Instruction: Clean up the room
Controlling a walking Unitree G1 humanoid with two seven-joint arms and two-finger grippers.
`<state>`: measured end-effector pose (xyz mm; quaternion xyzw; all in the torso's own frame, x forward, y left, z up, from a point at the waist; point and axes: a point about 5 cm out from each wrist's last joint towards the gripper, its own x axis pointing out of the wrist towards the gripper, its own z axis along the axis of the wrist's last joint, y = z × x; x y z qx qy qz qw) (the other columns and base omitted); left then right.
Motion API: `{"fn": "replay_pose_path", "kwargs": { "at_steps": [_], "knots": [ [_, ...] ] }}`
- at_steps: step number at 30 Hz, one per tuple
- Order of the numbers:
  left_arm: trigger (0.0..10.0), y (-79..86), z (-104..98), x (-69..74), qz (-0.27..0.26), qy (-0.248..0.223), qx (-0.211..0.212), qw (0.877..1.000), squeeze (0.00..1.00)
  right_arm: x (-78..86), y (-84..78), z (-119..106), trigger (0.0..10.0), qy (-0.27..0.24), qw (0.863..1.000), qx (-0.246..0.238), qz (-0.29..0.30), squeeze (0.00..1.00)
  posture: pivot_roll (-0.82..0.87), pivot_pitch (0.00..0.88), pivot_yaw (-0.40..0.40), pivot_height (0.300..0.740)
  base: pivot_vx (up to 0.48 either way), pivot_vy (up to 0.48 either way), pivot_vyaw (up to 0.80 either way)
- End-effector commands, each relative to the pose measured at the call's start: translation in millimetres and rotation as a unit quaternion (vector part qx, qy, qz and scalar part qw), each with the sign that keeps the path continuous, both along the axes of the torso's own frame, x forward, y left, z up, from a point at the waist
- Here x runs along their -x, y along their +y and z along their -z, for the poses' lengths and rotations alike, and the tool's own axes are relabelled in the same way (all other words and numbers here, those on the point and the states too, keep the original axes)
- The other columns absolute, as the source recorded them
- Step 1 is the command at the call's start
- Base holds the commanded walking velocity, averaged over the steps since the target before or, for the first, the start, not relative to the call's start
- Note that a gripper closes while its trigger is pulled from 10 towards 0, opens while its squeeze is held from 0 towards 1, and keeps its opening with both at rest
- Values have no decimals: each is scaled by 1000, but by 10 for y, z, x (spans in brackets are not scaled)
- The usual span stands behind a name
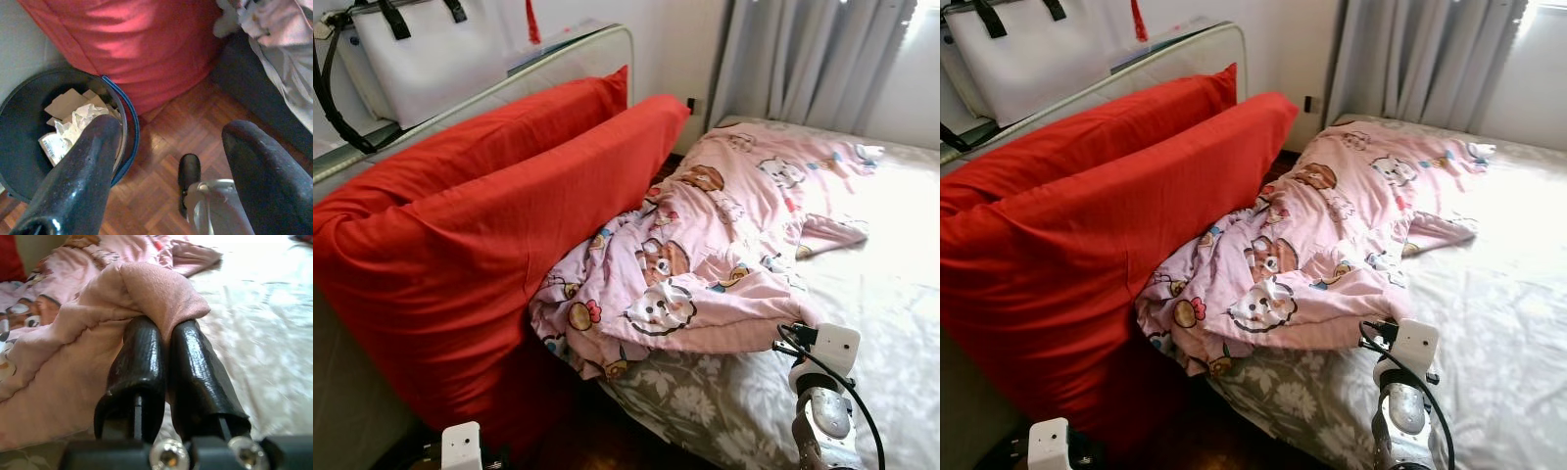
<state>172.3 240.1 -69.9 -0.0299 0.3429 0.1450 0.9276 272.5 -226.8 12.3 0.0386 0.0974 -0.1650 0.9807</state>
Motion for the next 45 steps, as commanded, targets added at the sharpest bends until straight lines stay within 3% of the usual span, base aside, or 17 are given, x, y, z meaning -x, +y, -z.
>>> {"fn": "replay_pose_path", "kwargs": {
  "at_steps": [1,20,30,37,45],
  "knots": [
    [10000,14,5,16,1,3,-1,1000,0,21,-43,-6,10000,-5,1000,2,13,0,-54,0,47,740,-322,0,0],
    [10000,22,26,64,2,11,0,1000,0,57,-153,-34,10000,-11,999,17,43,0,-55,0,45,740,-322,0,0],
    [10000,34,48,107,3,23,-3,1000,0,34,-323,-175,10000,-40,995,37,84,0,-61,0,45,740,-274,0,0],
    [10000,47,65,144,7,34,-8,999,0,38,-273,-66,10000,-7,997,-8,75,0,-60,0,43,740,0,0,0],
    [10000,41,90,195,7,44,-7,999,0,27,-262,-32,10000,14,998,-6,69,0,-57,0,36,740,0,0,0]
  ]
}}
